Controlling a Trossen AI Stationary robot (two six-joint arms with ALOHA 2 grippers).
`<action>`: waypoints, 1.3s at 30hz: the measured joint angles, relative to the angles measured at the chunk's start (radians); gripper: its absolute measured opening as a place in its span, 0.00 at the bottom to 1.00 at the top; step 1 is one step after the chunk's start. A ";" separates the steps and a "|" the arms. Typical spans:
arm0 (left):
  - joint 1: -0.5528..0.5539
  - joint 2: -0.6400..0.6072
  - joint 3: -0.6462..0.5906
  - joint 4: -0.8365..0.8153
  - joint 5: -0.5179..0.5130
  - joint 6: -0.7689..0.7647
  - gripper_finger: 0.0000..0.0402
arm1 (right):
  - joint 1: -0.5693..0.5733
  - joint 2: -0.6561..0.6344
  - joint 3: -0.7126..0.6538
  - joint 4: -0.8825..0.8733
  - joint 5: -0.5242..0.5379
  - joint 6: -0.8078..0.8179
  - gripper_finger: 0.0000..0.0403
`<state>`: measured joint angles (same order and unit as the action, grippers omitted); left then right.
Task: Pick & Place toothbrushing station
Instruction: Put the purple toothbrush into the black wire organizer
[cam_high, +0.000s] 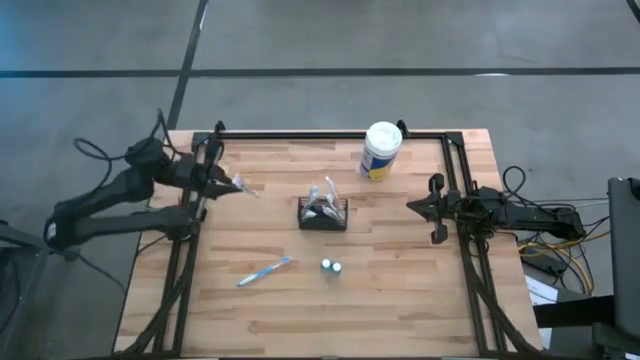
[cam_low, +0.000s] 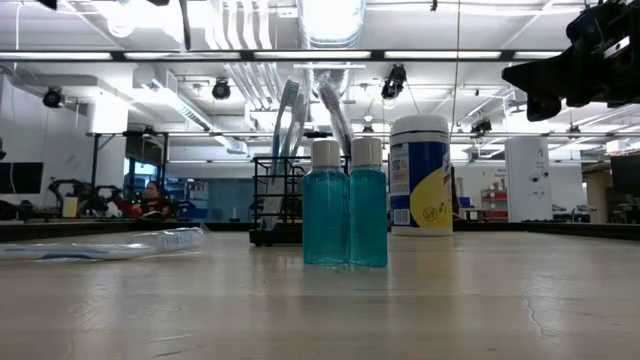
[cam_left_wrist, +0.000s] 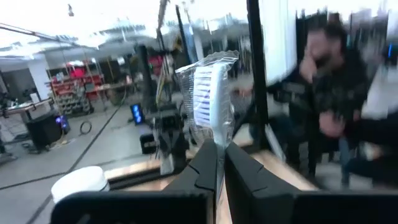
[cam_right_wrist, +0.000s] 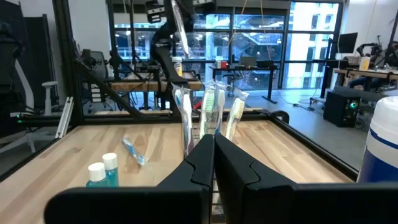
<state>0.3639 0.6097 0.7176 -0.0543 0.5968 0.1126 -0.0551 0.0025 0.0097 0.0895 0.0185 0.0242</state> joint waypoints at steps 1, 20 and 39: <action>0.027 -0.006 -0.033 0.062 0.014 -0.048 0.03 | 0.000 0.000 0.000 0.000 0.000 0.000 0.02; 0.041 -0.384 -0.353 0.128 -0.108 -0.184 0.03 | 0.000 0.000 0.000 -0.004 0.000 0.034 0.02; -0.021 -0.483 -0.597 0.133 -0.179 -0.133 0.03 | 0.000 0.000 0.000 -0.003 0.009 0.039 0.02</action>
<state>0.3425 0.1264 0.1205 0.0785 0.4179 -0.0202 -0.0551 0.0025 0.0097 0.0860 0.0277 0.0630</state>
